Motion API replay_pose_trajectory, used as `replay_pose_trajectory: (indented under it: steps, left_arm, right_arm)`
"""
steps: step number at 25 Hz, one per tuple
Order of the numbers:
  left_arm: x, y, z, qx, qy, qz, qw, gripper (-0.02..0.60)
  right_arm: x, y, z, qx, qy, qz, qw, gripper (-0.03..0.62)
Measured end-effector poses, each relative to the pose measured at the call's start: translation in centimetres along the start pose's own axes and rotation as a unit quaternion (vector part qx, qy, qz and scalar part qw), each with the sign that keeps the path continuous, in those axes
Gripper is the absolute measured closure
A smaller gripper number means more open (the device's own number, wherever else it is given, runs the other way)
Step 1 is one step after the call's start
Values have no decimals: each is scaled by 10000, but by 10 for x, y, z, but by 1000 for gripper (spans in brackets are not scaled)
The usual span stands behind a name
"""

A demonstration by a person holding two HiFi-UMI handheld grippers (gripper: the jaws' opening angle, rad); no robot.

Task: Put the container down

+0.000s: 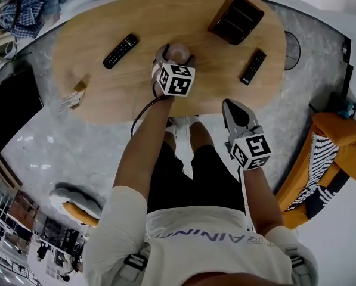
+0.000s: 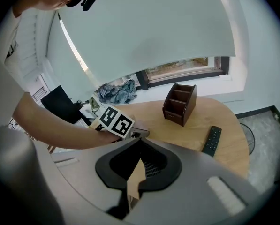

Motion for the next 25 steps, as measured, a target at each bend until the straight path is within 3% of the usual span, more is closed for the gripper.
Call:
replay_pose_trajectory:
  steps: [2, 6, 12, 19, 25]
  left_arm:
    - [2, 1, 1, -91, -9, 26, 10000, 186]
    - [1, -2, -8, -154, 215, -340, 9991, 172]
    - [3, -20, -68, 48, 282, 5, 9996, 158]
    - [5, -52, -187, 691, 414, -177, 9966, 160]
    - [-2, -84, -301, 1521, 384, -516, 9863, 234]
  right_arm:
    - [0, -2, -4, 30, 4, 41, 10000, 579]
    - [-5, -19, -14, 234, 9, 34, 9997, 579]
    - [-18, -49, -38, 578, 8, 45, 9983, 579]
    - [-57, -79, -72, 903, -69, -147, 9958, 579]
    - [-84, -111, -97, 1168, -102, -384, 9924, 579]
Point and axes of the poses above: the fingertips, and each gripper's own axes: z forward along the fingers, x to its right, y out of its underside, the point moved 1 cm from there along -z, backward along the fingers, and after that the axes turned 3 degrees about z, right-handed, at the moved point
